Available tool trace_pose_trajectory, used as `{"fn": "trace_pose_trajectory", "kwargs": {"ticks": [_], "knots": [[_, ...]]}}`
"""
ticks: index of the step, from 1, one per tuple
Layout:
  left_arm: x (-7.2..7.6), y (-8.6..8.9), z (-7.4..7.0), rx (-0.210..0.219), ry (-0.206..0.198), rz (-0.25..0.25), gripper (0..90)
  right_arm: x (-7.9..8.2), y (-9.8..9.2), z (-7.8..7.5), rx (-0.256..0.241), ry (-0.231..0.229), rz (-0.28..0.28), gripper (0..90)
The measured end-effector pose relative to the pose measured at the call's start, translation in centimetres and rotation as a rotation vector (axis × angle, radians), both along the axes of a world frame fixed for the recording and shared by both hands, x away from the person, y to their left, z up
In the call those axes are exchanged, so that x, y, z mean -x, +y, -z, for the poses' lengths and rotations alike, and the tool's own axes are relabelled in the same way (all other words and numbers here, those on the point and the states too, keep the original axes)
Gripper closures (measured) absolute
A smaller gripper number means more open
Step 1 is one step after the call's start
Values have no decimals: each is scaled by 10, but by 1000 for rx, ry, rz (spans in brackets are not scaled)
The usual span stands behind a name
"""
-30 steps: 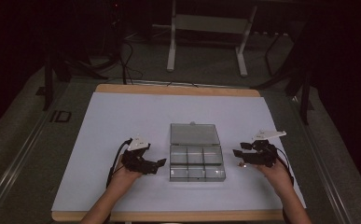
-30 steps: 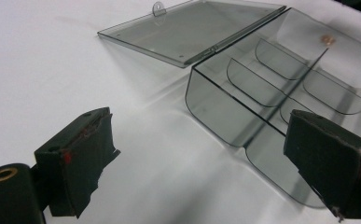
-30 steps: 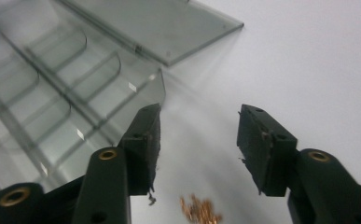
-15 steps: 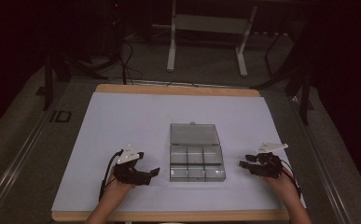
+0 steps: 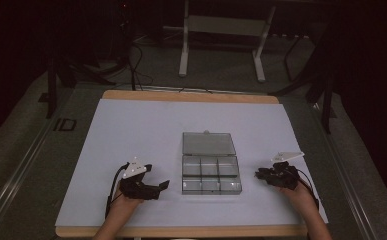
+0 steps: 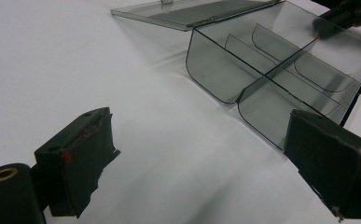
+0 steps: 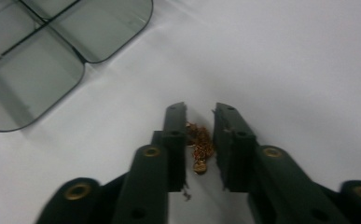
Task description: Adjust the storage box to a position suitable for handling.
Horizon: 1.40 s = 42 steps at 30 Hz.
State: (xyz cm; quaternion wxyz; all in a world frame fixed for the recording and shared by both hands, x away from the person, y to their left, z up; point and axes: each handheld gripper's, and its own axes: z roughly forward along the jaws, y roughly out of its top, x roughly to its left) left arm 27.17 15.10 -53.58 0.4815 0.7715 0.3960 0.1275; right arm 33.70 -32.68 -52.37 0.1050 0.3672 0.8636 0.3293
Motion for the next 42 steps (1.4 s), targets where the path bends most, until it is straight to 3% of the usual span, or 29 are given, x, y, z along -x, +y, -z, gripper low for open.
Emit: {"fn": "trace_pose_trajectory", "kwargs": {"ticks": [1, 8, 16, 24, 29, 42], "knots": [[0, 0, 1, -2, 1, 0, 93, 0, 0, 0, -10, 9, -12, 810], [0, 0, 1, -5, -5, -6, 93, 1, 1, 0, -15, 14, -20, 864], [-1, 1, 1, 6, -8, -13, 93, 2, 0, -7, -3, 13, -37, 864], [1, 1, 0, 8, -38, -20, 93, 4, -5, -22, -29, -8, -48, 864], [0, 2, 1, 4, -30, -17, 93, 4, -6, -33, -50, -27, -67, 864], [2, 3, -1, -3, -55, -36, 93, 7, 1, -53, -81, -59, -127, 864]]}}
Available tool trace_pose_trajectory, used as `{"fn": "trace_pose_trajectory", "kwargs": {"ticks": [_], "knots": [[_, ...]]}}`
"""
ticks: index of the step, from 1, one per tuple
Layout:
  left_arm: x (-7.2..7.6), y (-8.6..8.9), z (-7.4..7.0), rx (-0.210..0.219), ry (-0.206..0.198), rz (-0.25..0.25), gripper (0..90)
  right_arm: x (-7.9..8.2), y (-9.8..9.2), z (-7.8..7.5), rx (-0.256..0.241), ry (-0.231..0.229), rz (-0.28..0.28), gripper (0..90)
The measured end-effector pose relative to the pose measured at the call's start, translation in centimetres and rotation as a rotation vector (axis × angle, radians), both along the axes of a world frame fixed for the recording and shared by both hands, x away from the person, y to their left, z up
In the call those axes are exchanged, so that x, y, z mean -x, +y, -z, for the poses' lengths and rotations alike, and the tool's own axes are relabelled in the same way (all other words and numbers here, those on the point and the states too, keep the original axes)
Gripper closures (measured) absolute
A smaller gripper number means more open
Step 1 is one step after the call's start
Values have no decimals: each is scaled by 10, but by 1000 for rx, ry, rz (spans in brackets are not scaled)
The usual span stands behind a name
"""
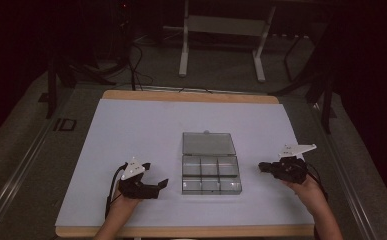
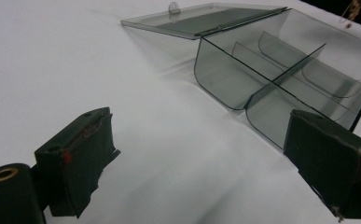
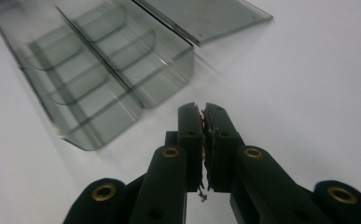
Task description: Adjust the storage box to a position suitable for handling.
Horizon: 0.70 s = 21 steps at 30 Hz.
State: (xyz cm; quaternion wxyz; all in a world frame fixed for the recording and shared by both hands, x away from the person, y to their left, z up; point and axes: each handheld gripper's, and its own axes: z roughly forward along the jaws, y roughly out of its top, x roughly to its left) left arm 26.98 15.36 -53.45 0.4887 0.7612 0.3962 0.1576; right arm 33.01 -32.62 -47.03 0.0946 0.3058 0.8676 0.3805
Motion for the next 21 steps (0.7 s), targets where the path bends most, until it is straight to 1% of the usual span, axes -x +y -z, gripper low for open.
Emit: {"fn": "trace_pose_trajectory", "kwargs": {"ticks": [1, 5, 11, 16, 17, 18, 21], "knots": [[0, 0, 0, 8, 3, 1, 93, 1, 1, -2, -5, -3, -5, 864], [0, 2, -1, 12, 1, -1, 93, 3, 7, -12, -16, -27, -34, 864], [-1, 2, 0, 17, 3, -3, 93, 6, 21, -27, -21, -53, -97, 864], [-1, 3, 0, 22, 3, -1, 93, 7, 34, -33, -26, -62, -146, 864], [-1, 3, 0, 22, 3, -1, 93, 7, 34, -33, -26, -62, -146, 864], [-1, 3, 0, 23, 3, 0, 93, 7, 40, -36, -23, -69, -169, 864], [-1, 2, 0, 30, -6, 0, 93, 8, 45, -38, -25, -70, -182, 863]]}}
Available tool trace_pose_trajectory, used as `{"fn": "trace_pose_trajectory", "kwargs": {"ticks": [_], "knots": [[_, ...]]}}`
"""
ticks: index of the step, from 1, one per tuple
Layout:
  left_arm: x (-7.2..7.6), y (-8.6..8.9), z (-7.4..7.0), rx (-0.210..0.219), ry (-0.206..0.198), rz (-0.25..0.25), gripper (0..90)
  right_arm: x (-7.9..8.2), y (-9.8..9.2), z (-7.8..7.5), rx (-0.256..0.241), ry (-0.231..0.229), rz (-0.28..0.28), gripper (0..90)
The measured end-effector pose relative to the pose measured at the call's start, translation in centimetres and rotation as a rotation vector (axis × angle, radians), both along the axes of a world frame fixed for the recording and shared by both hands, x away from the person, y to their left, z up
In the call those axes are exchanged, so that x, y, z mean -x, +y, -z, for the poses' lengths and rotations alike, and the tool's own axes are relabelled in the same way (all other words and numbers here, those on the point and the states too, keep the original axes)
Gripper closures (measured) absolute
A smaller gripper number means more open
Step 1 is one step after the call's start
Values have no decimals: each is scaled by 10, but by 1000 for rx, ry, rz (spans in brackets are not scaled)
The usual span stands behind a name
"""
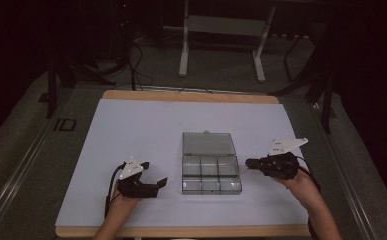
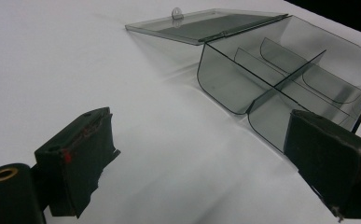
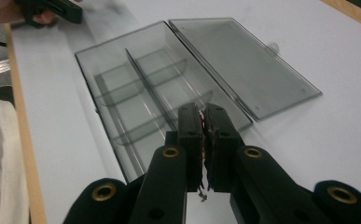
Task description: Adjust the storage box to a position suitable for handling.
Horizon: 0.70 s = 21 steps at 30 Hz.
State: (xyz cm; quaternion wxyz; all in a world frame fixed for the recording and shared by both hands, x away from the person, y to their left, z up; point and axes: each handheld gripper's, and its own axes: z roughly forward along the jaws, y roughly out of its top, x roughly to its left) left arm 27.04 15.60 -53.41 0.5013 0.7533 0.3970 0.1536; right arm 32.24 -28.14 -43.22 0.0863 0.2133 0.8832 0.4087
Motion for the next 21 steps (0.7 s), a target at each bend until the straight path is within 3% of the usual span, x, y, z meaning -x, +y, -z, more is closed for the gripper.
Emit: {"fn": "trace_pose_trajectory", "kwargs": {"ticks": [21], "knots": [[0, 2, 1, 1, 5, -3, 93, 3, 66, -2, -4, -1, -196, 863]]}}
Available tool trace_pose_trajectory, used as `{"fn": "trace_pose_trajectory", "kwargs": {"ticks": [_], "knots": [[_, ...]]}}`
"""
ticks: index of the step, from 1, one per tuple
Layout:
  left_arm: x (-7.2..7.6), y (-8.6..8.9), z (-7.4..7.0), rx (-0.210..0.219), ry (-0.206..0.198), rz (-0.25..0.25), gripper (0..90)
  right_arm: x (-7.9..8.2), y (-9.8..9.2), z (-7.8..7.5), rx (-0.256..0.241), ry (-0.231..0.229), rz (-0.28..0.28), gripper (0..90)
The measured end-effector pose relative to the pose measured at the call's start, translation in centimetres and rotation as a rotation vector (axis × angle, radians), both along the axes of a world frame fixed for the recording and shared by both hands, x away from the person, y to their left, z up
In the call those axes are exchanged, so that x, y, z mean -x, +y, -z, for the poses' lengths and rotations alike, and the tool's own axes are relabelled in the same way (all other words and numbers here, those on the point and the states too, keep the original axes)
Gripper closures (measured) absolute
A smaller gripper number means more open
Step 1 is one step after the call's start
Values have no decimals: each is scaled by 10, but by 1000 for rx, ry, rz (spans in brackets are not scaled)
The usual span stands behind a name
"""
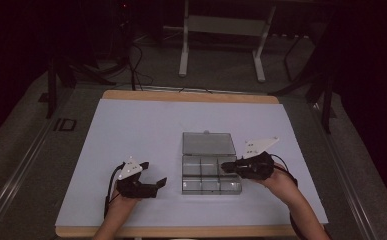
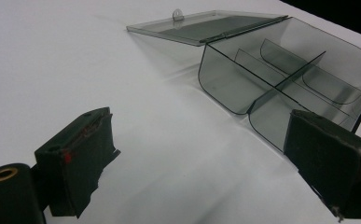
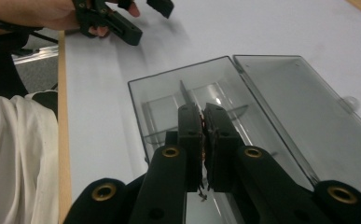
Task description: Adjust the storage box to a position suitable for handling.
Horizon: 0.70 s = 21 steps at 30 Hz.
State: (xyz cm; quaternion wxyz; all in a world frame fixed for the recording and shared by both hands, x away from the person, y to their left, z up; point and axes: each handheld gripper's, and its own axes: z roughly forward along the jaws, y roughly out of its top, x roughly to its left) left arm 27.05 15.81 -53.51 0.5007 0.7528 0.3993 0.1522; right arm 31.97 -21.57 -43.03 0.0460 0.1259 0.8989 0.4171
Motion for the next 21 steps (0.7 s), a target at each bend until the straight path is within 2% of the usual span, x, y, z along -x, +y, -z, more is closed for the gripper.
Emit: {"fn": "trace_pose_trajectory", "kwargs": {"ticks": [8, 9, 11, 15, 21], "knots": [[0, 1, 0, 2, 0, -1, 93, -1, 18, 16, 36, 35, -31, 863], [0, 1, 0, 3, 0, 0, 93, -2, 21, 24, 50, 45, -37, 863], [0, 1, 1, 1, 0, 1, 93, -2, 24, 31, 62, 56, -38, 863], [0, 0, 1, -3, 3, 4, 93, -4, 29, 45, 109, 62, -34, 863], [0, 0, 1, 0, 4, 2, 94, -5, 32, 56, 143, 68, -33, 863]]}}
